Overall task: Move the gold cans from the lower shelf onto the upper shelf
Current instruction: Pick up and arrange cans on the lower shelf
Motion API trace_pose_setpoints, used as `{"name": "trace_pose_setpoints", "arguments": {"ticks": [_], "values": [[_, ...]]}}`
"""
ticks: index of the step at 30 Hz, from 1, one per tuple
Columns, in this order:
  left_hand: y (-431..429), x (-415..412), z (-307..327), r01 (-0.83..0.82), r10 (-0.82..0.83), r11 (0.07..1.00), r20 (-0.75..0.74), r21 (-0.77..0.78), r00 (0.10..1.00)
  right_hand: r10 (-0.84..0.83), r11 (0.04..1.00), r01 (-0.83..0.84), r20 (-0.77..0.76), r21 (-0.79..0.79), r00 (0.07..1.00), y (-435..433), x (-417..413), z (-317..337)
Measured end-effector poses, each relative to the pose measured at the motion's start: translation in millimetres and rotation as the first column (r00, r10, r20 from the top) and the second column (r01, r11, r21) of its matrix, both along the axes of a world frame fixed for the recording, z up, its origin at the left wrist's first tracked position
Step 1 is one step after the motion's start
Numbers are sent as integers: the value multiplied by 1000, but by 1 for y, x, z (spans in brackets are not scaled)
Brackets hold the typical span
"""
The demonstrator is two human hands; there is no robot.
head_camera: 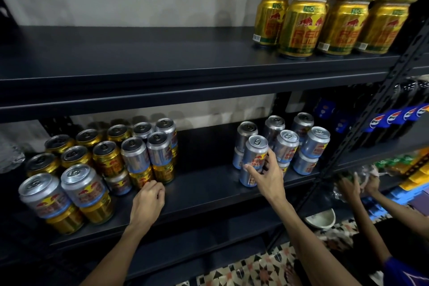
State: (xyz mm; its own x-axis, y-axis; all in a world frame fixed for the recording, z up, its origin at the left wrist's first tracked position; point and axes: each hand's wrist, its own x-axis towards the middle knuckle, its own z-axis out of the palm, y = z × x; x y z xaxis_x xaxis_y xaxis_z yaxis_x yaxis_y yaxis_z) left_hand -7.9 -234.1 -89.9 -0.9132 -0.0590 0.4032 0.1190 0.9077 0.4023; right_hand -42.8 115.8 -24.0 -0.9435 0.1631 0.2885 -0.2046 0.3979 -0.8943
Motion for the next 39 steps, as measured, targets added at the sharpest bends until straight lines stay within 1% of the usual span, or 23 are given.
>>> {"name": "trace_pose_setpoints", "arguments": {"ticks": [5,6,8,11,13,15,16,18,20,22,25,27,29,32,34,36,39], "values": [[0,0,0,6,-6,1000,-4,-8,1000,-3,1000,3,1,6,1000,1,1,0],[0,0,0,9,-9,1000,-2,-9,1000,-15,1000,15,-1,5,1000,0,2,-1],[0,0,0,8,-8,1000,-2,-7,1000,-92,996,92,-37,12,995,-3,6,-5],[1,-1,0,2,-2,1000,7,-12,1000,-199,975,214,-209,52,957,-14,14,-3],[0,0,0,-5,5,1000,11,-15,1000,-213,965,250,-314,83,925,-23,18,2],[0,0,-1,-6,7,1000,10,-9,1000,-233,956,285,-397,77,888,-33,21,5],[0,0,0,-7,7,1000,13,-7,1000,-230,954,290,-447,69,864,-38,22,8],[1,0,1,-14,14,1000,18,-5,1000,-173,962,258,-541,85,823,-50,22,10],[1,1,2,-17,18,1000,11,-12,1000,-82,977,180,-572,116,816,-68,20,12],[1,1,2,-12,12,1000,17,-7,1000,4,988,77,-520,134,854,-89,16,15],[1,1,1,-12,11,1000,30,5,999,185,980,-141,-364,143,913,-121,2,20],[0,0,0,-15,15,1000,33,4,999,308,949,-278,-243,151,920,-141,-8,25],[-1,1,0,-23,22,1000,35,9,999,395,912,-370,-138,177,908,-162,-18,30],[-1,1,3,-20,20,1000,29,13,999,460,864,-442,-20,240,888,-190,-29,34],[-1,1,4,-22,22,1000,22,-2,1000,495,831,-484,31,275,868,-205,-32,33],[-1,1,5,-27,27,1000,20,-10,999,494,822,-481,37,305,869,-218,-33,27],[0,2,5,-19,20,999,23,-27,1000,434,863,-415,-4,286,901,-227,-34,19]]}}
